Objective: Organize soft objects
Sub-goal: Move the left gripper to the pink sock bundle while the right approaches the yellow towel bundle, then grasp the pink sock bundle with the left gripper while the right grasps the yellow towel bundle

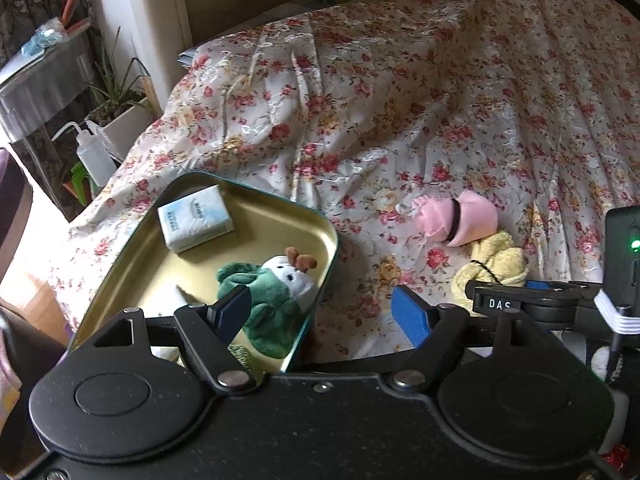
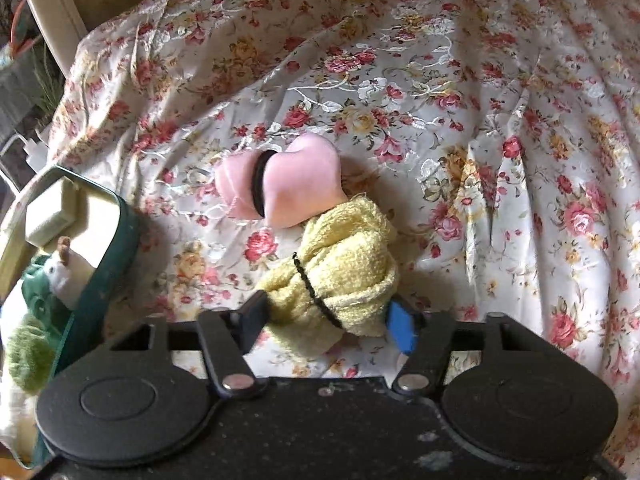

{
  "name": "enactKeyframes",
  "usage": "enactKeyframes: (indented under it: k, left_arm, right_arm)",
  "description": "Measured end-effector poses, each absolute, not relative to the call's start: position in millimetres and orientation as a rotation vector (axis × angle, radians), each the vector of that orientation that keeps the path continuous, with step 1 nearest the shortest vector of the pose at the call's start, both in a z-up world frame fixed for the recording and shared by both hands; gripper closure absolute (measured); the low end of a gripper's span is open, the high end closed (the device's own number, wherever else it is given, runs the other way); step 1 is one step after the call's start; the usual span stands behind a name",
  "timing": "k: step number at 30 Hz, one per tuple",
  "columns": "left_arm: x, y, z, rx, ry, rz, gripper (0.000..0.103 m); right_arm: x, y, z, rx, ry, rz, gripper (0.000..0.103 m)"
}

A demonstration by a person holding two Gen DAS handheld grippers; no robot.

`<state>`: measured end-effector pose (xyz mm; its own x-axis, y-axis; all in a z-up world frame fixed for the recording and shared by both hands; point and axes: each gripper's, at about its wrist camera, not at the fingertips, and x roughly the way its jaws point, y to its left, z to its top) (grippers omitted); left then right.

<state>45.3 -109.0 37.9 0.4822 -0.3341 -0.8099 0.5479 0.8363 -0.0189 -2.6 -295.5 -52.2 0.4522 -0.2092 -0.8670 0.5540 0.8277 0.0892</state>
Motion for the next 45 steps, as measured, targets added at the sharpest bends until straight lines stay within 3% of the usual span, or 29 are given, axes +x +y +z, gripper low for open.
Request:
enactKeyframes:
  k: [6,14,16,17,24,27,29,45]
  left_arm:
    - [39.4,-117.6,31.7,0.269,0.898,-0.559,0.029]
    - [30.9,-132.8,22.1,0.321,0.883,-0.583,0.029]
    - [26.2,-138.8,19.5,0.345,0.876,-0.596,0.029]
    - [23.9,-141.4,18.2,0.354,0.873,-0.605,0.029]
    - [7.0,-166.4,13.5,0.436,0.808,-0.644,0.027]
    - [6.7,-178.9,13.0,0.452,0.795,-0.654,0.015]
    - [9.1,-189.8,10.5,0.459,0.801,-0.661,0.015]
    - [38.6,-266.4,-27.2,0.406,0.883,-0.65,0.014]
  right_arm:
    - [-18.0,-310.2,-29.5,0.502,0.939,-0.486,0.069]
    - [-68.8,-358.1,1.3,0.682,0.793,-0.638,0.073]
    - [-82.6,-368.3,7.5,0.694,0.76,-0.716,0.083]
    - [-88.9,-374.3,10.5,0.695,0.748,-0.758,0.097]
    - [-123.7,-417.4,1.1,0.863,0.753,-0.829,0.09]
    - [-131.5,-425.2,-0.4,0.915,0.745,-0.818,0.087]
    - [-134.4,-427.2,0.1,0.932,0.739,-0.803,0.076]
    - [-130.3,-432.1,-4.3,0.903,0.732,-0.842,0.06]
